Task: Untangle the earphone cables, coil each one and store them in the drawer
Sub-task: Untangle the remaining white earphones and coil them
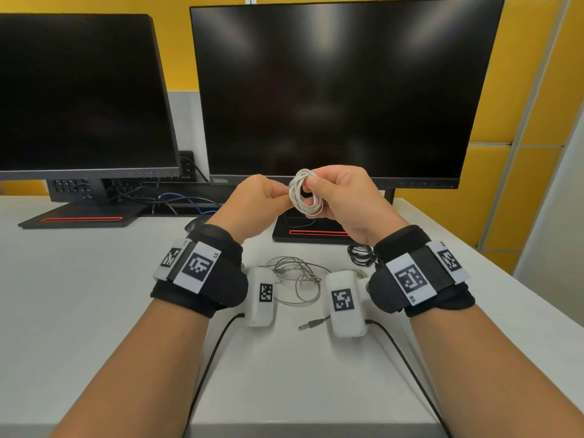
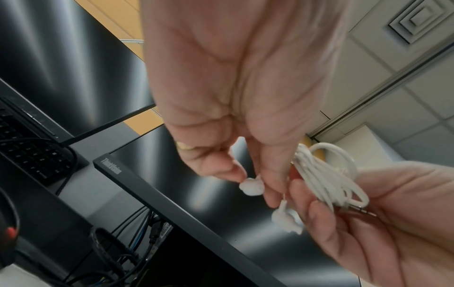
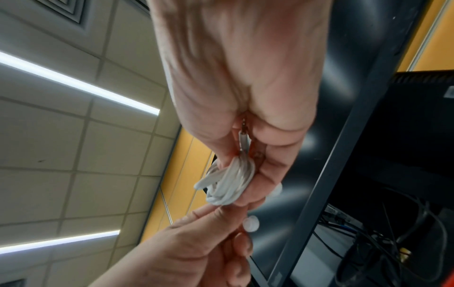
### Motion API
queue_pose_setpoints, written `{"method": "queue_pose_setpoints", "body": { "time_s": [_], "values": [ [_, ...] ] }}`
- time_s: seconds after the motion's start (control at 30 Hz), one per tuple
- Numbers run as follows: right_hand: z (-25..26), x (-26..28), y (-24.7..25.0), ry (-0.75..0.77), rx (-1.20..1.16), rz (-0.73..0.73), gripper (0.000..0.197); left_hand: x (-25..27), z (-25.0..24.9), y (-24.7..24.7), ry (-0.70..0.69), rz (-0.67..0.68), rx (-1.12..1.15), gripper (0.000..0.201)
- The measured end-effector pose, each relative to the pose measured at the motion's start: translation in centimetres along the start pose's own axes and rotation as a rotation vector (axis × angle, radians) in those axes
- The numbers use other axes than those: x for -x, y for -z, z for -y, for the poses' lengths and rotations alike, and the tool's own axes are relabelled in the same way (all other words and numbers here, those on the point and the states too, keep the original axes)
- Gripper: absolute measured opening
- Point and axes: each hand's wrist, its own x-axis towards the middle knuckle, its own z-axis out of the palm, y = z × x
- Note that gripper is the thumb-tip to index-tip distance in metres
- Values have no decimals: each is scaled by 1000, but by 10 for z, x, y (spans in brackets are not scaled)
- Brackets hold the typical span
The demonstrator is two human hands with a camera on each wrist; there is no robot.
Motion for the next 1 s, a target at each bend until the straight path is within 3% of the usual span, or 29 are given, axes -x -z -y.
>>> {"method": "queue_pose_setpoints", "body": {
  "time_s": [0.4,0.53,0.67,0.83,1.0],
  "values": [
    [-4,-1,3,-25,-111,23,20,6,-8,0,-45,-16,389,12],
    [-6,-3,1,-6,-78,16,23,5,-5,-3,-38,-55,417,7],
    [-9,-3,1,42,99,-32,18,2,-3,-1,22,-101,536,13],
    [-11,-5,0,46,108,-57,17,4,-3,3,94,30,717,7],
    [-15,-7,-2,74,170,-129,16,5,-6,2,70,78,761,18]
  ]
}}
